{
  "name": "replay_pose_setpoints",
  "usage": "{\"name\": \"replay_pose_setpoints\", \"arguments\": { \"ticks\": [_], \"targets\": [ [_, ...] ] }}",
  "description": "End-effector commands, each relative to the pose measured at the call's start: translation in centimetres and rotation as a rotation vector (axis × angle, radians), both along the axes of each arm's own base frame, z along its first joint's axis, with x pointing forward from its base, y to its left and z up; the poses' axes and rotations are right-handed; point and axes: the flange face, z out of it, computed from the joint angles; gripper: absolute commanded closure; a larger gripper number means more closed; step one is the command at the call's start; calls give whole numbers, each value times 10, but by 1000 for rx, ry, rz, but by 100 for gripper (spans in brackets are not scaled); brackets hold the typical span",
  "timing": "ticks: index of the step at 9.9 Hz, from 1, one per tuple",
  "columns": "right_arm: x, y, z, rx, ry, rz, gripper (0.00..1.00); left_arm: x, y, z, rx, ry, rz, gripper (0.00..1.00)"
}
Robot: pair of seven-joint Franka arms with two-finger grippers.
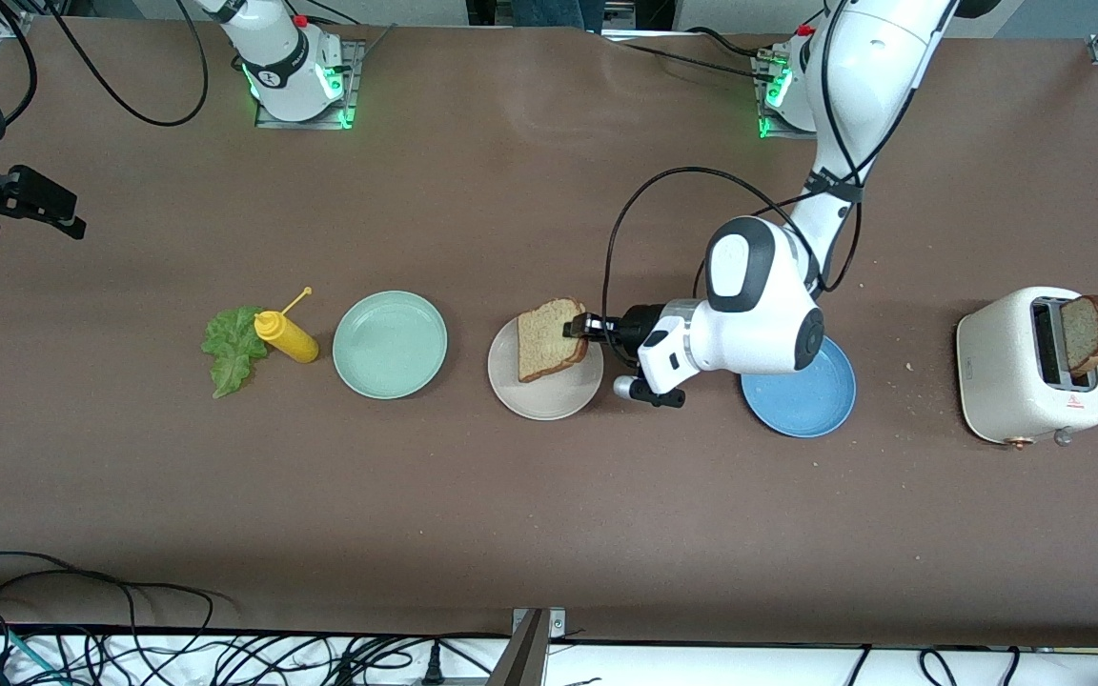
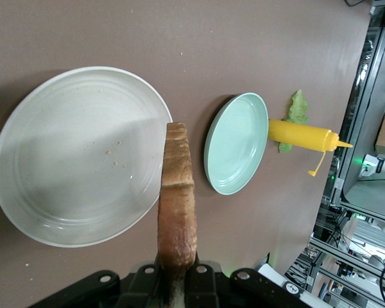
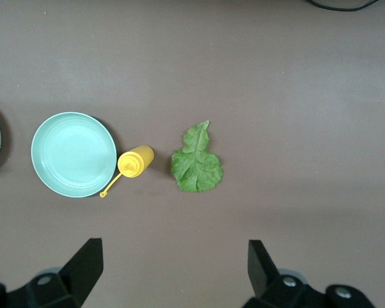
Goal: Make sandwich on beige plate with both arms
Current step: 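Carry the bread slice with the left gripper onto the beige plate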
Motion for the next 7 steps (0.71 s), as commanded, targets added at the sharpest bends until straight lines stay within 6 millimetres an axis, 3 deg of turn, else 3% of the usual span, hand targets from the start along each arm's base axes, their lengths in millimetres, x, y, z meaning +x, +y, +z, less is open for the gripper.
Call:
{"name": "replay_pose_setpoints", "arguments": {
  "ticks": [1, 7],
  "targets": [
    [-2, 0, 7, 7, -13, 3, 0, -2, -20, -9, -9, 2, 43, 100],
    [-2, 0, 7, 6, -13, 7, 0, -21, -47, -53, 53, -10, 62, 100]
  ]
}}
